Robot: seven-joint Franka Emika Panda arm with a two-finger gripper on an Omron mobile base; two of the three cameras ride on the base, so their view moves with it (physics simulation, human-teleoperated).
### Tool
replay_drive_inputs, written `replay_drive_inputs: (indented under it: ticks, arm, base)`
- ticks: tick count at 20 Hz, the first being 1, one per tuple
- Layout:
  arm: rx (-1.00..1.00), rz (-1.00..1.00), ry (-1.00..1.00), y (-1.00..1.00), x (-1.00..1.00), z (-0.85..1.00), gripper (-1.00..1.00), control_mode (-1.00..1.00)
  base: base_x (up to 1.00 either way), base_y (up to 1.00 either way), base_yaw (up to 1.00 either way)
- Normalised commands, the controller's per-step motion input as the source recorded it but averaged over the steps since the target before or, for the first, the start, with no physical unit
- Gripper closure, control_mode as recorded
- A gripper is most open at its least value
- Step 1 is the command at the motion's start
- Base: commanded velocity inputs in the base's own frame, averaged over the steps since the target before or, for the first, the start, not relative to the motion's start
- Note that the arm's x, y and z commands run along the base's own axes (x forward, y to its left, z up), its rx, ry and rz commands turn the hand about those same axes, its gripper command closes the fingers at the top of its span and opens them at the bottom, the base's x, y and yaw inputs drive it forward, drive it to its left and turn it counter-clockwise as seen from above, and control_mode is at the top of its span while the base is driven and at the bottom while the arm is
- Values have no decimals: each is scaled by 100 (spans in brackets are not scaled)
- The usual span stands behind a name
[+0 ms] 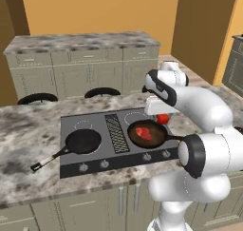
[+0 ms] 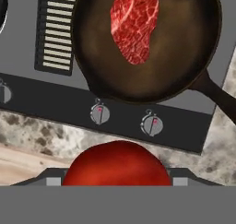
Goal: Place both pans onto different burners. Then place the tomato and the steak on different pans.
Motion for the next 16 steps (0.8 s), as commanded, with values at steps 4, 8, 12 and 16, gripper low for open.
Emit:
replay_drive_inputs:
  ticks: [4,8,12,16]
  arm:
    - [0,0,0,0,0,0,100,100]
    - [0,0,0,0,0,0,100,100]
    - [0,0,0,0,0,0,100,100]
    - [0,0,0,0,0,0,100,100]
  base:
    - [14,49,0]
    - [21,52,0]
    - [33,24,0]
    - [43,14,0]
